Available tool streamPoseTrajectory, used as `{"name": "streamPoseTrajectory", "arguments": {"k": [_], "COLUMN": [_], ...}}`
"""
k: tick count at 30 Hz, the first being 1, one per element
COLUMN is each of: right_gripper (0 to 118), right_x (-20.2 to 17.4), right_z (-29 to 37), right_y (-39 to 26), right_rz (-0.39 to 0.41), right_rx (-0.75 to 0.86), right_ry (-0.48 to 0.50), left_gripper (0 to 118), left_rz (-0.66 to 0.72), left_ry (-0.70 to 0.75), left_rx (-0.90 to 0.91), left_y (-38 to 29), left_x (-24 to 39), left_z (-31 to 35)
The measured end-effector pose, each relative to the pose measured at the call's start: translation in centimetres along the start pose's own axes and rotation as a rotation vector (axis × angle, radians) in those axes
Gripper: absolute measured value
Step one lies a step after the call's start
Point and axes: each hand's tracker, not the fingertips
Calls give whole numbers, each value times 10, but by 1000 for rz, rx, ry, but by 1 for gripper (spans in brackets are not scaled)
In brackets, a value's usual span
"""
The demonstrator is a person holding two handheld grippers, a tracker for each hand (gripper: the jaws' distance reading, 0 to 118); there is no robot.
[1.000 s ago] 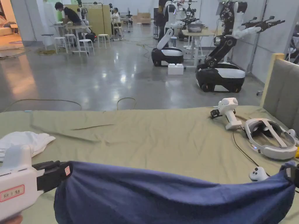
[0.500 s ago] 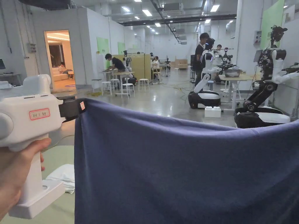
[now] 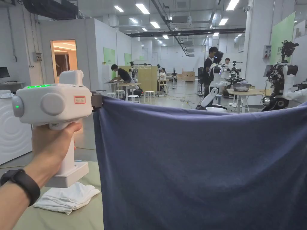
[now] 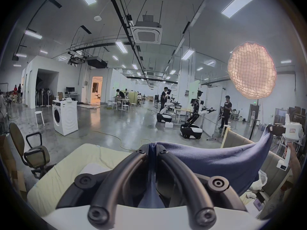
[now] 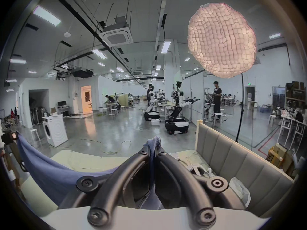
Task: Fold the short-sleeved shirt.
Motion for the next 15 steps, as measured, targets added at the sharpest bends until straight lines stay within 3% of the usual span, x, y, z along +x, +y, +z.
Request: {"name": "streamPoseTrajectory", "arguments": {"k": [10, 15], "right_gripper": [4, 4], "right_x": [-11, -2], "right_z": [-37, -31], "right_y": [11, 3], "right_rz": [53, 30], "right_rx": [38, 36], "right_ry": [-34, -38], "left_gripper": [9, 9], "left_rz": [25, 11], "left_ry": [52, 42], "left_rx": [-10, -9], "left_y": [8, 9], "left_x": [-4, -10], "left_z": [-82, -96]}}
